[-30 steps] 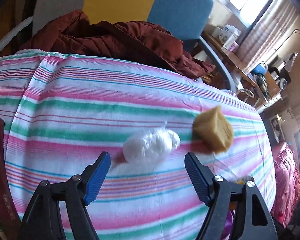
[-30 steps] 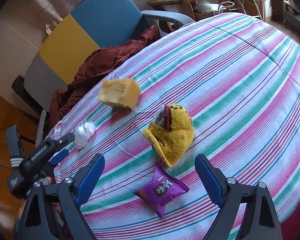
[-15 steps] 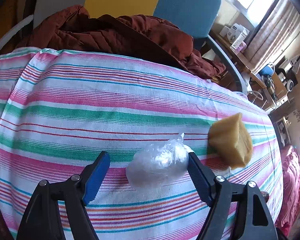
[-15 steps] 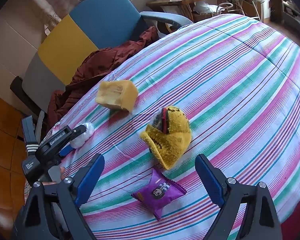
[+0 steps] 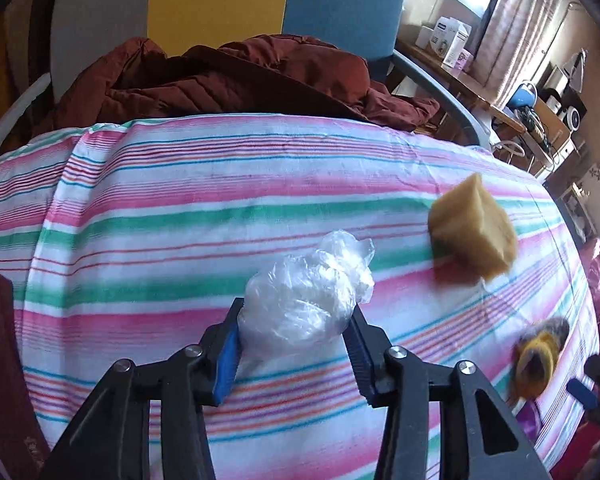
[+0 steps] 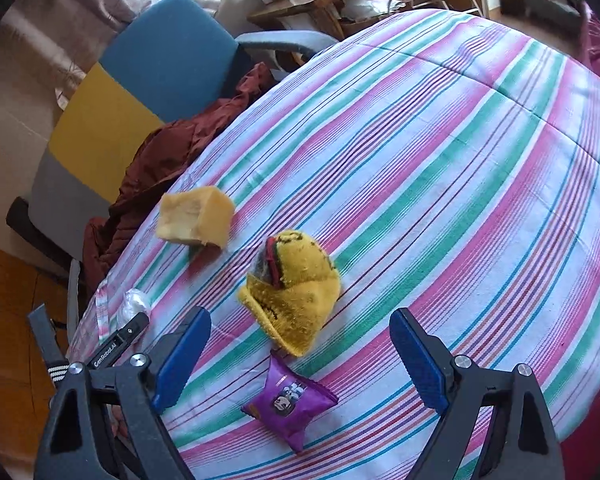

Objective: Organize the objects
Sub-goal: 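Grasp the wrapped cotton ball with the left tool while the right tool grasps the purple packet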

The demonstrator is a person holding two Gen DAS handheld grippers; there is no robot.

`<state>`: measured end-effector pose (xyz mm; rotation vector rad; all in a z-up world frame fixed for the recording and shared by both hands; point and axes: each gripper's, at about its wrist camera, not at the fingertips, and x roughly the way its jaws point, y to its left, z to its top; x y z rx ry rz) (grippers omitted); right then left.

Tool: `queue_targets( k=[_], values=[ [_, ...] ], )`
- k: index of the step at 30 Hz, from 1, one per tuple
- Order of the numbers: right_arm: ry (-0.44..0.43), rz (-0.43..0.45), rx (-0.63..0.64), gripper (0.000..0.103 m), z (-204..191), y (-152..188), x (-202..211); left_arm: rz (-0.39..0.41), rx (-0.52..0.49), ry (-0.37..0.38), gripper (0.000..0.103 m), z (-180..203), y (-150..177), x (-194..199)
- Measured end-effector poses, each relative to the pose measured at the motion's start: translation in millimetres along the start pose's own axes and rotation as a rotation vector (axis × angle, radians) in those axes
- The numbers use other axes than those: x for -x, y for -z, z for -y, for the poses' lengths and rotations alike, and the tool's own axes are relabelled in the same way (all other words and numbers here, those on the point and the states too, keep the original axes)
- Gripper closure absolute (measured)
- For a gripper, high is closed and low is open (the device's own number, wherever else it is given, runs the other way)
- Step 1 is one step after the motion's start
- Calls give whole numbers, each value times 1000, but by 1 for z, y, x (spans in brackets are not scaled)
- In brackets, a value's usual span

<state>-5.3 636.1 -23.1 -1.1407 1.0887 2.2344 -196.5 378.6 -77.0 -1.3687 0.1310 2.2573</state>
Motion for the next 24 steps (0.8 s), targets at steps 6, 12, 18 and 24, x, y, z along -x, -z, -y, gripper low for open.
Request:
queue_targets(
  k=[6,12,18,24],
  values=[
    [16,-59,33,11,-5,5,-12,15,-42,7,56,2,31,18],
    [59,-28,12,11,2,3,-10,1,-51,60,56,3,76,47],
    [84,-1,63,17,-4,3,-8,52,-154,30,56,14,114,64],
    [57,-118,164,22,-22,15,-23,81,-138,41,56,11,116,60]
  ],
)
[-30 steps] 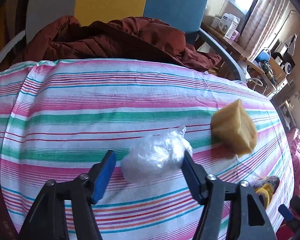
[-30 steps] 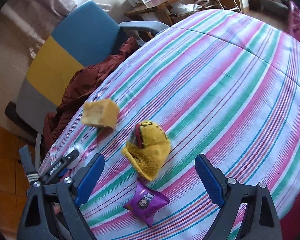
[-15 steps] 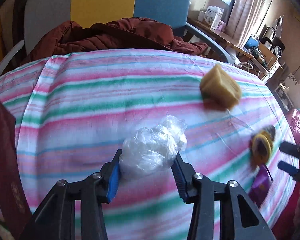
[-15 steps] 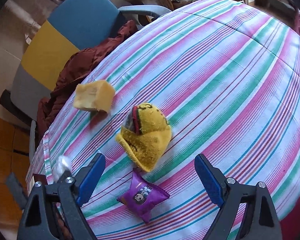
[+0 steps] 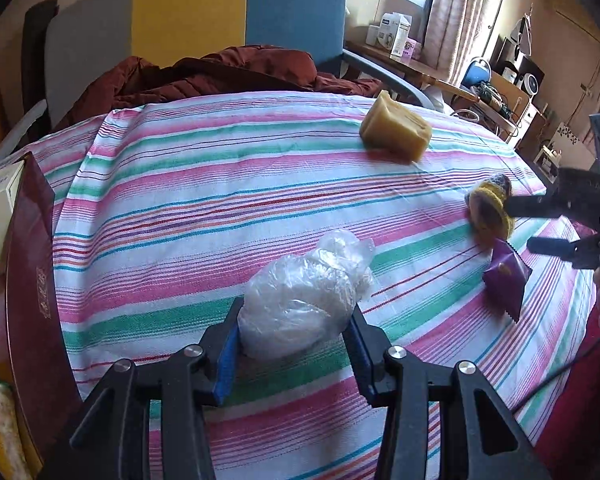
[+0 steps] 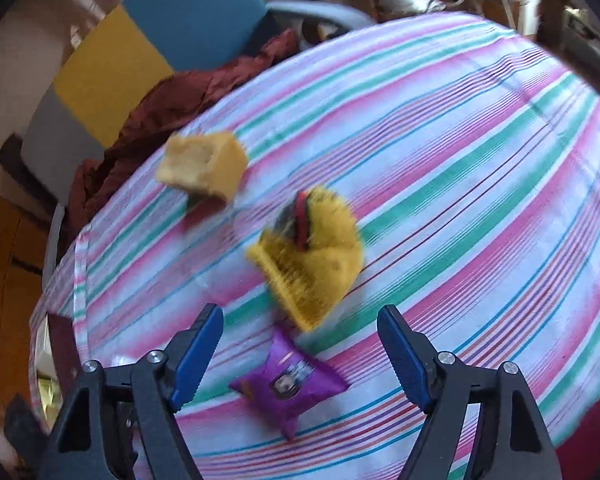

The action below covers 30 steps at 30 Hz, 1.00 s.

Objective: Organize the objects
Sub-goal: 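Grasp the wrapped cotton ball with the left tool while the right tool grasps the purple packet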

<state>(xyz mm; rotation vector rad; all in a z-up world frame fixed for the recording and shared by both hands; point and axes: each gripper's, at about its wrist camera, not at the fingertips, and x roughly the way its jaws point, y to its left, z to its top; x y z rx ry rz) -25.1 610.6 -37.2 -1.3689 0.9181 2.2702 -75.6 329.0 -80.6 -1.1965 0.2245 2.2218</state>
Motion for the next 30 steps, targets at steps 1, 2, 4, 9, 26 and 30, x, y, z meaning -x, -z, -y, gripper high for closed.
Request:
queue_targets(
  k=[1,2,4,9,26,30],
  values=[
    [0,-44,9,22,-3,3,-6,4,-8,-6,56,1,1,0],
    [5,-66,21,22,-6,4,-10,7,-14,-9,56,2,1,-1],
    [18,-78,48,22,-9,7,-13,12,-27,-16,56,4,2,-3],
    [28,-89,49,22,-9,10,-17,16,-28,-15,56,4,3,-3],
    [62,-116,-10,22,-18,50,-12,31,2,-1,57,-4,11,27],
    [47,-82,-7,30,-17,46,-12,67,-8,8,57,-4,17,53]
  ],
)
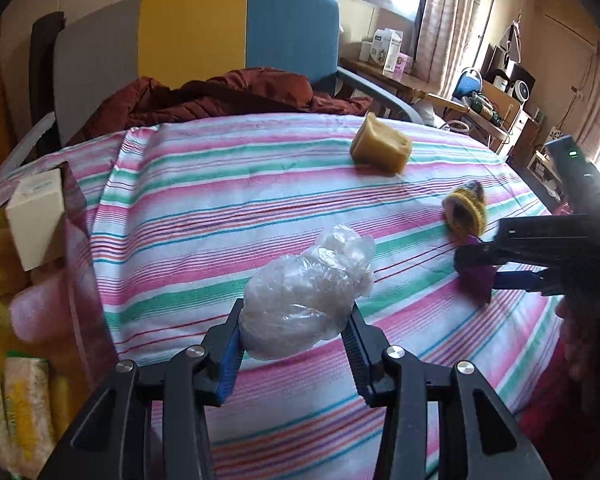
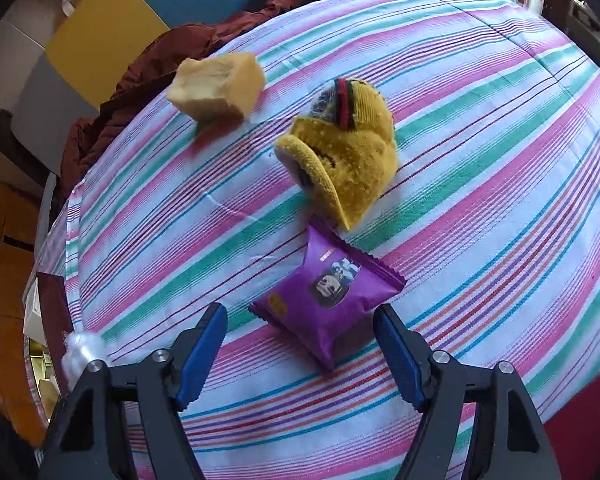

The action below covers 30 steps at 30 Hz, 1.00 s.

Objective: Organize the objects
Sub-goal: 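Grasp the wrapped cotton ball with the left tool while the right tool grasps the purple packet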

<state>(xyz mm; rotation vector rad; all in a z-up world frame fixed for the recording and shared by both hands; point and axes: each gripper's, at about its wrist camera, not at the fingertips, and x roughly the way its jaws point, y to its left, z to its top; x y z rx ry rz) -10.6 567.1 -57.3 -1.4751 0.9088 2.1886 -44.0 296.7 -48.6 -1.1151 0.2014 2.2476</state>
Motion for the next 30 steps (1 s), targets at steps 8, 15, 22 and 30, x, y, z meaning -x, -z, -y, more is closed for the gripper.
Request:
queue_targets(
  k=[8,15,22,30],
  values=[
    [86,44,148,61,-26,7,-2,84,-16,-30,57,-7,9,54],
    [52,34,281,62,-42,12,-1,151,-17,-121,57,-23,14,96],
    [18,64,420,62,-66,23,2,175,24,-176,57,-46,26,122],
    [19,83,510,62,-83,32,-1,177,93,-215,57,-77,39,137]
  ],
)
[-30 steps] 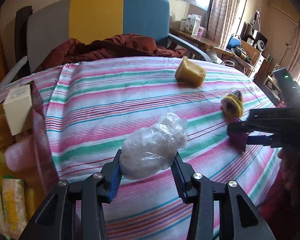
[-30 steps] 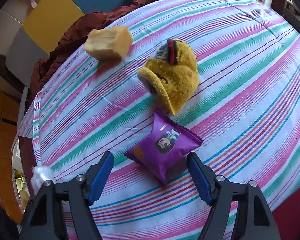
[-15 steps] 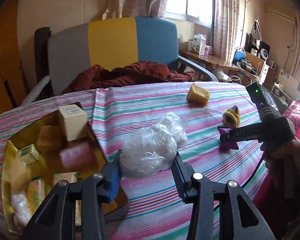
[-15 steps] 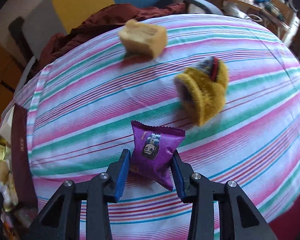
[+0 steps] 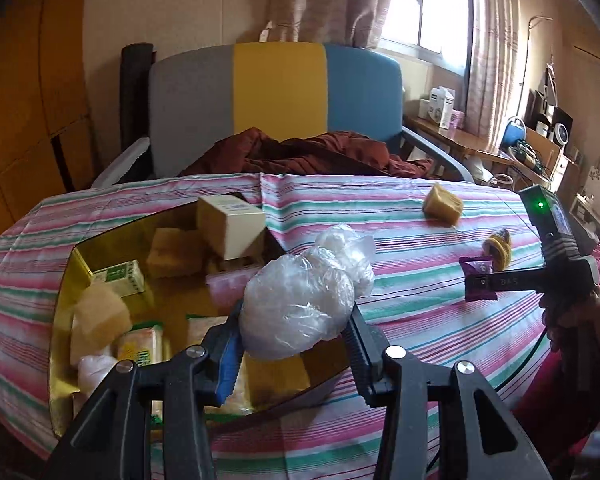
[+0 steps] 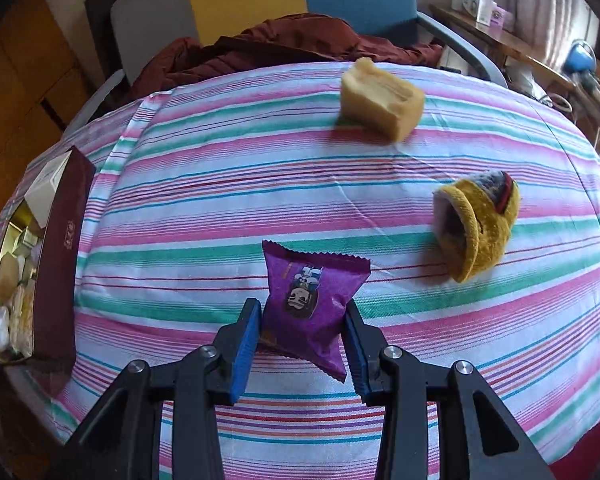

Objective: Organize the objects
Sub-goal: 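Grasp the wrapped cotton ball with the left tool while the right tool grasps the purple packet, then carry both items over the gold tray and open both tools to drop them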

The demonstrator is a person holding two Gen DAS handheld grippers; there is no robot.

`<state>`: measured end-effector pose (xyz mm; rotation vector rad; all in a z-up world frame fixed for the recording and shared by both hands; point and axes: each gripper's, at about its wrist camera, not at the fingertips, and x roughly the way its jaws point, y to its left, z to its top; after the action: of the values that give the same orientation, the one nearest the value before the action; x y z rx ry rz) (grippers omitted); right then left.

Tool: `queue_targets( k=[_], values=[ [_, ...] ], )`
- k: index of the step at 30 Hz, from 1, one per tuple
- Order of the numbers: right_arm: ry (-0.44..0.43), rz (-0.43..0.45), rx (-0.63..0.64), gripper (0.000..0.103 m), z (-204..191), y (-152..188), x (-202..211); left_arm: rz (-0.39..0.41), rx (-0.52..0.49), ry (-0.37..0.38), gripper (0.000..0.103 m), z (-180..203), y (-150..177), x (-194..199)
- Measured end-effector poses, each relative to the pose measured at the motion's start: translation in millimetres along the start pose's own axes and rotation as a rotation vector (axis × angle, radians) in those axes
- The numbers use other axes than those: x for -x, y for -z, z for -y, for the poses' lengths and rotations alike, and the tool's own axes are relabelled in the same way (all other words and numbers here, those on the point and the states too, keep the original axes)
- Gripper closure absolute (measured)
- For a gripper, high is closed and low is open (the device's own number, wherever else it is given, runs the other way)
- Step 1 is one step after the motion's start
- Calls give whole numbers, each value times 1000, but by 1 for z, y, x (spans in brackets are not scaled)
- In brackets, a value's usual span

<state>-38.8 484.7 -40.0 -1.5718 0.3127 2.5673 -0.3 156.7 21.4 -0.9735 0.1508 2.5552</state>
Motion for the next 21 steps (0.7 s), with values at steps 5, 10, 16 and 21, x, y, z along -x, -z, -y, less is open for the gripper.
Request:
queue_targets(
  k=[5,10,16,21],
  values=[
    [-6,2,39,62,-11,3,1,-12,45,-13,57,-22,7,2],
    [-50,9,58,62,-26,9,7,-30,119,-4,57,-49,16,2],
    [-178,39,72,62,-63,18,22,-12,225,-18,57,-94,25,16],
    [-300,71,165,62,-124,22,37,-10,334,-65,57,-135,36,31]
  ],
)
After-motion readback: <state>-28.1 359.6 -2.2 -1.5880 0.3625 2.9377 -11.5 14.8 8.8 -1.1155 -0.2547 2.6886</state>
